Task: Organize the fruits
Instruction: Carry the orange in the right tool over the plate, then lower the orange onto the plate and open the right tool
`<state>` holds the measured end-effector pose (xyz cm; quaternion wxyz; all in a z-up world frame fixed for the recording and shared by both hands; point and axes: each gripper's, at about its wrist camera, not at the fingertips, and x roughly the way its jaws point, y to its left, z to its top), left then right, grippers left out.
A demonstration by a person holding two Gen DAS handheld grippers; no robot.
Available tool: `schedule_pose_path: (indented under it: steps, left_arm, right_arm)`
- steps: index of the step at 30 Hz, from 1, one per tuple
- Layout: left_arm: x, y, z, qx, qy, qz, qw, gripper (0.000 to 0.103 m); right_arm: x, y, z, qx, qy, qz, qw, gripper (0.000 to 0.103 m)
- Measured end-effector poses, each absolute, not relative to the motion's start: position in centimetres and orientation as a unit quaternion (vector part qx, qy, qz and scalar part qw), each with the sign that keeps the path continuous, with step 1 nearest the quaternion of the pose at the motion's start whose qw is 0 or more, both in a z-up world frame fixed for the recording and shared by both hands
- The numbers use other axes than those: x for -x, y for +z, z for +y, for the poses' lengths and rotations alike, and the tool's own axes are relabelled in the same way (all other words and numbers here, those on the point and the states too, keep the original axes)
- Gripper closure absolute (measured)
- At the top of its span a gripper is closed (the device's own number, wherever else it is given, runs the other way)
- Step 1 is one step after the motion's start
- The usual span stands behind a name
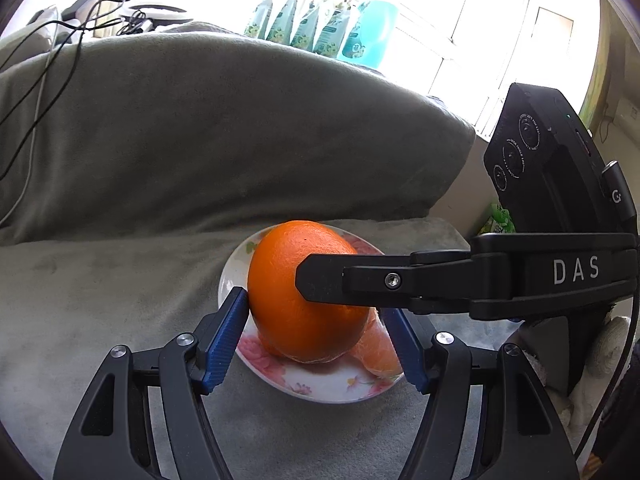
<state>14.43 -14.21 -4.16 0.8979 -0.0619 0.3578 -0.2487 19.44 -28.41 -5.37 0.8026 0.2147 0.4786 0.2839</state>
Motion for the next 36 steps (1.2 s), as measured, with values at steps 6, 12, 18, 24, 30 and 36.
schedule_pose_path:
  steps: [6, 12, 18, 24, 30, 36]
  left_arm:
    - [-14.8, -4.8, -15.6, 0.059, -0.26, 0.366, 0.892, 0.035]
    - [-14.8, -5.4, -16.8, 0.049, -0.268, 0.37, 0.888, 0.035]
    - [-14.1, -5.0, -17.4, 0.031, -0.28, 0.364, 0.888, 0.035]
    - [-13.7, -5.0, -17.4, 0.027, -0.279, 0.364, 0.888, 0.035]
    - [-13.0, -4.6, -16.5, 0.025, -0.278, 0.363, 0.889, 0.035]
    - [-12.9, -4.6, -15.4, 0.024, -0.275, 0.358, 0.892, 0.035]
  right_arm:
    - [-19.7, -6.0, -30.3, -0.224, 0.27, 0.479, 0.805, 0.039]
    - [-20.0, -6.5, -31.4, -0.233, 0.259, 0.481, 0.804, 0.039]
    - [-20.1, -6.4, -31.8, -0.224, 0.246, 0.478, 0.813, 0.04]
    - [-19.8, -6.4, -32.5, -0.234, 0.245, 0.472, 0.814, 0.04]
    - [-19.3, -5.9, -33.6, -0.251, 0.24, 0.462, 0.816, 0.04]
    - [-18.6, -5.3, -34.2, -0.253, 0.236, 0.456, 0.82, 0.04]
